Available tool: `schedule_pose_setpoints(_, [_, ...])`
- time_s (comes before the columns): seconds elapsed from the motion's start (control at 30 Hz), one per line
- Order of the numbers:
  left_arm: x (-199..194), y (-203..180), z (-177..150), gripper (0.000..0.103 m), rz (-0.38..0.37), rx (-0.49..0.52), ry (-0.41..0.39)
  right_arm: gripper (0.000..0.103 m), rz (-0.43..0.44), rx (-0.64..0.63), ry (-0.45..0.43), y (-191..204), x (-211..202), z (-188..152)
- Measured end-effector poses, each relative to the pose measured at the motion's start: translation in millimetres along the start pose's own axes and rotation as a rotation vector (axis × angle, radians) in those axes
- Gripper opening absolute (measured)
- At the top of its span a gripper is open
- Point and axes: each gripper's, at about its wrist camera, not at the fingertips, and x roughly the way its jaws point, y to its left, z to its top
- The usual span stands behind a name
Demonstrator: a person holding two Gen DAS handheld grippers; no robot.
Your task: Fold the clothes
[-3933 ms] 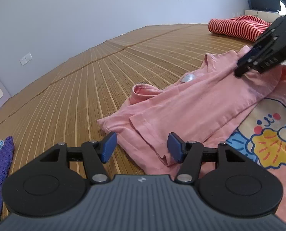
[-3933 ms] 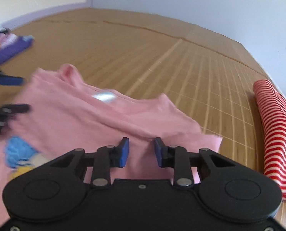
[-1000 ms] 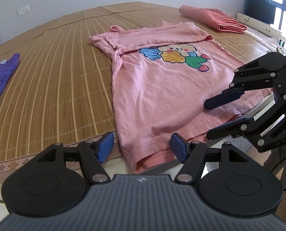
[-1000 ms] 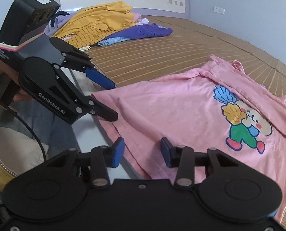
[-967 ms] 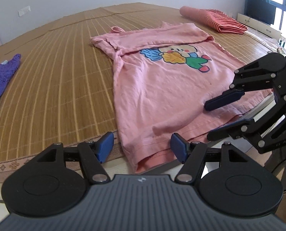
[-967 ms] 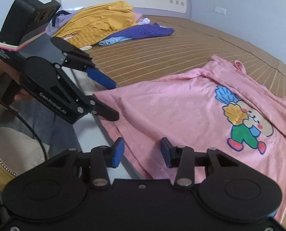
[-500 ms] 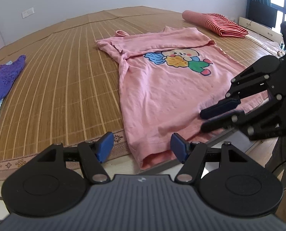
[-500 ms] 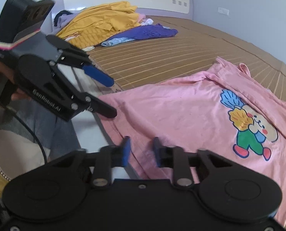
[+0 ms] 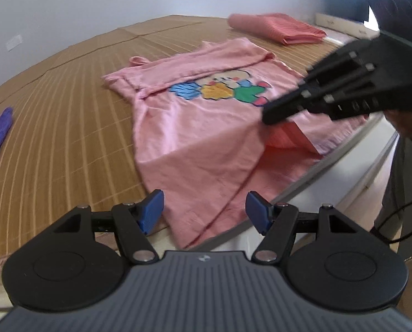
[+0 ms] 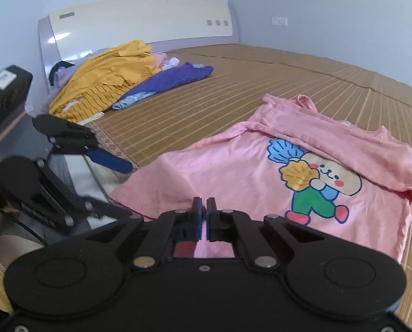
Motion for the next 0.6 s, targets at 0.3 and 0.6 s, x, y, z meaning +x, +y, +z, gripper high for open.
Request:
schedule_pose_setpoints(0.3, [4.6,5.2,-1.4,0.071,0.227,0.089,0.047,0.004,0.036,0.008,-0.014,-1.5,-15.7,0.6])
schedule_pose_setpoints(0.6, [-22.2,30.1,-13.4,0.071,0.283,0.022,0.086,0.013,-0.043,0.009,0.057,-19.0,-31.8,-23.4])
